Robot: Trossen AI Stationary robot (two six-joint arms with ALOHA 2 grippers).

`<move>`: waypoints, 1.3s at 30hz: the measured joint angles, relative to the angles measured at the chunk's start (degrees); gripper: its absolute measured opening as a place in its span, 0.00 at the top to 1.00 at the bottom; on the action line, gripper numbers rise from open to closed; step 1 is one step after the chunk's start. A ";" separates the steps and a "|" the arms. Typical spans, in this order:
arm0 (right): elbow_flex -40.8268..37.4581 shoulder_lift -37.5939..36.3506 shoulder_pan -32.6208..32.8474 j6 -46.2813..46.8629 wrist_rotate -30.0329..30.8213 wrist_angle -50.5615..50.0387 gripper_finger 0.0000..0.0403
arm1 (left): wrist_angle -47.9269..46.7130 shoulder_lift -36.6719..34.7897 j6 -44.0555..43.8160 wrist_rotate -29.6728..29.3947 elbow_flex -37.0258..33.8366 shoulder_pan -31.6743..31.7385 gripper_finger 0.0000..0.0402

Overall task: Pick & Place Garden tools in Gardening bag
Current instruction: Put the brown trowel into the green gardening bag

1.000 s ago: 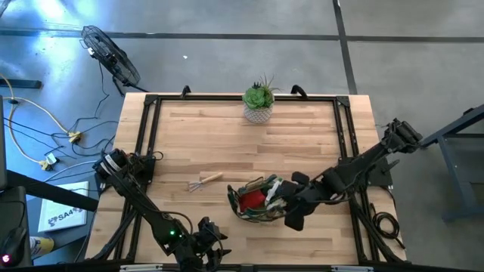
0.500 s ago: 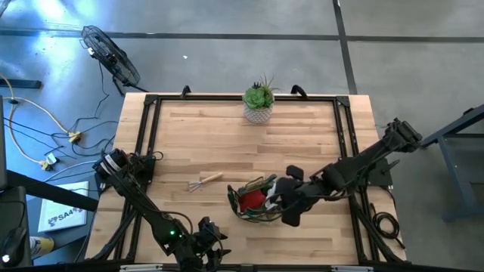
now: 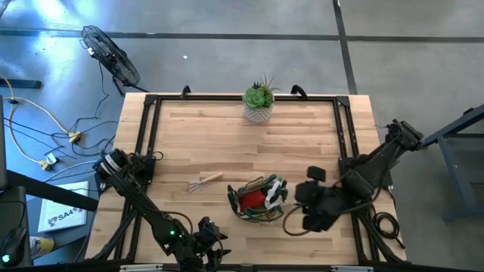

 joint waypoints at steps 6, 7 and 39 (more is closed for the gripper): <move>-0.06 0.00 4.06 7.11 0.09 -4.45 0.67 | -0.02 0.00 1.77 -1.82 0.00 0.00 0.43; -0.06 0.02 4.11 6.76 0.79 -3.77 0.68 | -0.01 0.00 1.88 -2.33 0.00 0.00 0.43; -4.49 7.19 -6.21 -3.25 -10.99 7.03 0.99 | 2.06 0.00 1.20 0.11 0.00 0.00 0.43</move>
